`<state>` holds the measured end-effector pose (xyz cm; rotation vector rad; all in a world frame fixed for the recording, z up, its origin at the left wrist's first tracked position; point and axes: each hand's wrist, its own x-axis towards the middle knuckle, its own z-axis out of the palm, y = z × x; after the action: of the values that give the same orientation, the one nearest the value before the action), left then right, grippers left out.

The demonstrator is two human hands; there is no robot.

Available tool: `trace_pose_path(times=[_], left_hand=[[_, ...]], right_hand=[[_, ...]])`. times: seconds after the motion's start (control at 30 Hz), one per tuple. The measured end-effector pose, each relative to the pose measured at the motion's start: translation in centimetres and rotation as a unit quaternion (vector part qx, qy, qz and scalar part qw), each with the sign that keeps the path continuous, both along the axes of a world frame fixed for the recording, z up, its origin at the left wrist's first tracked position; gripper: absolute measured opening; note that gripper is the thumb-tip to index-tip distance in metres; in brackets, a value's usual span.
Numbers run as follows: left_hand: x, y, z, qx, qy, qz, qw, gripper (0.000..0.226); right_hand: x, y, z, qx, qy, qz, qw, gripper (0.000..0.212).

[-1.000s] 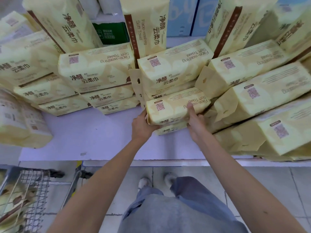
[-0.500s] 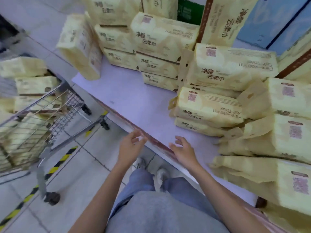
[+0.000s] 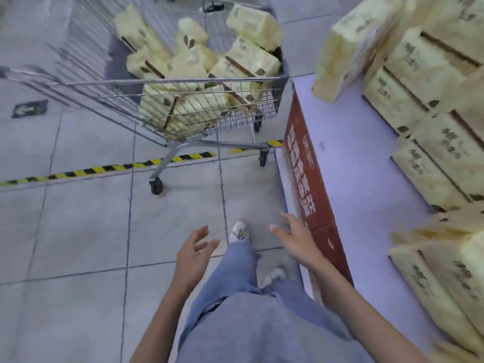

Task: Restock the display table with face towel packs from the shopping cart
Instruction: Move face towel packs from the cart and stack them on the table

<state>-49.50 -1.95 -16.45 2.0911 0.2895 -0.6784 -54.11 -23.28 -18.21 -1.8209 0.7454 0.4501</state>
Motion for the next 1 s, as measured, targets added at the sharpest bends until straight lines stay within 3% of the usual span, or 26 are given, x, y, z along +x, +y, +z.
trace_pose_path(times=[0.27,0.77,1.0], left_hand=[[7.9,2.1,-0.8,-0.038,0.010,0.104,0.994,0.041],[31.7,-1.9,2.1,-0.113,-0.033,0.040,0.992,0.038],[40.4,-6.1,2.2,-0.150,-0.018,0.052,0.987,0.040]], right_hand=[[12.6,2.2,0.3,-0.026,-0.017,0.102,0.994,0.051],[26.1,-1.2,0.3,0.010,-0.015,0.056,0.998,0.045],[37.0,-5.4,0.0,0.005,-0.055,0.029,0.998,0.039]])
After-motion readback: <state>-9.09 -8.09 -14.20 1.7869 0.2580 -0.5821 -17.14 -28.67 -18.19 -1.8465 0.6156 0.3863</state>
